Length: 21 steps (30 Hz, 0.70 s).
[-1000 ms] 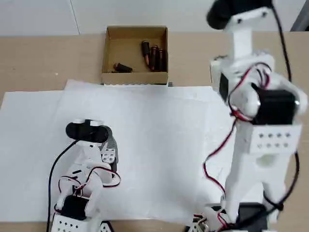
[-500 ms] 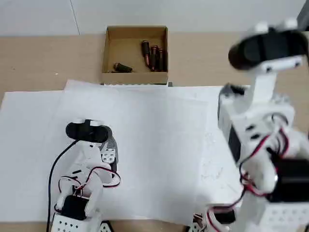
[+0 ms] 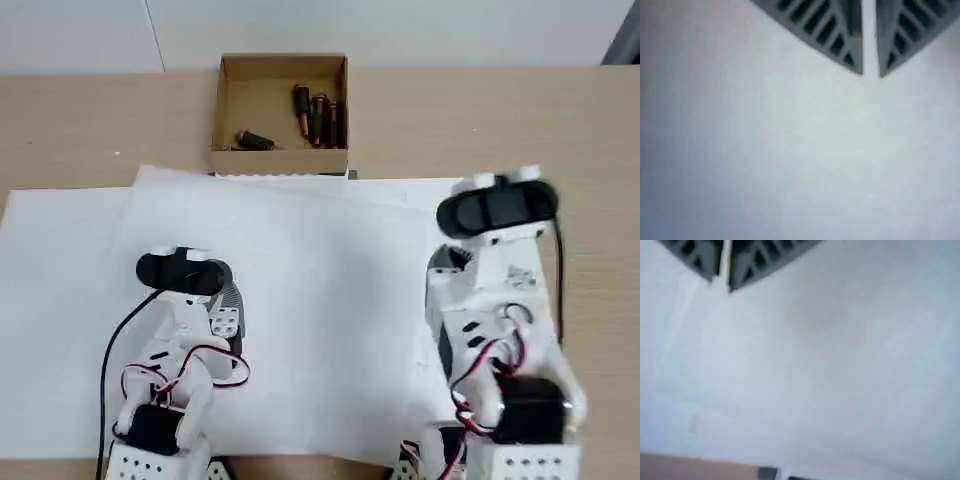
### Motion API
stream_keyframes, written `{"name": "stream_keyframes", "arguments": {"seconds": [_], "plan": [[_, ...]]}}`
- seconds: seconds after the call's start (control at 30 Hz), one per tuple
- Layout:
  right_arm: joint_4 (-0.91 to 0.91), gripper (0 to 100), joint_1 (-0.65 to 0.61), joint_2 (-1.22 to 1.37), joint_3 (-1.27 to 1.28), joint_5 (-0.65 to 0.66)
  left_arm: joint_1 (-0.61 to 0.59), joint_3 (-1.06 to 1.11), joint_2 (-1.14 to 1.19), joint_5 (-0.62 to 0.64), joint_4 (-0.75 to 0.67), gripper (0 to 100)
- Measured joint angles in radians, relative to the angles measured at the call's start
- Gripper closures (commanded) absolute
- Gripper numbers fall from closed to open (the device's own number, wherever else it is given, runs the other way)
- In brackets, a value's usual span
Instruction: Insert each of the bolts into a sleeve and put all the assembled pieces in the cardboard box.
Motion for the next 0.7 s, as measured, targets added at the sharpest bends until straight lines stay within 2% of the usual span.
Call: {"name": "stream_keyframes", "arguments": {"seconds": [0.33, 0.7], "plan": [[-0.224, 99.5, -0.005, -0.21, 0.45, 0.0, 0.0, 0.0, 0.0, 0.0, 0.0, 99], [-0.269, 99.5, -0.005, -0.488, 0.799, 0.0, 0.0, 0.0, 0.0, 0.0, 0.0, 99]]}}
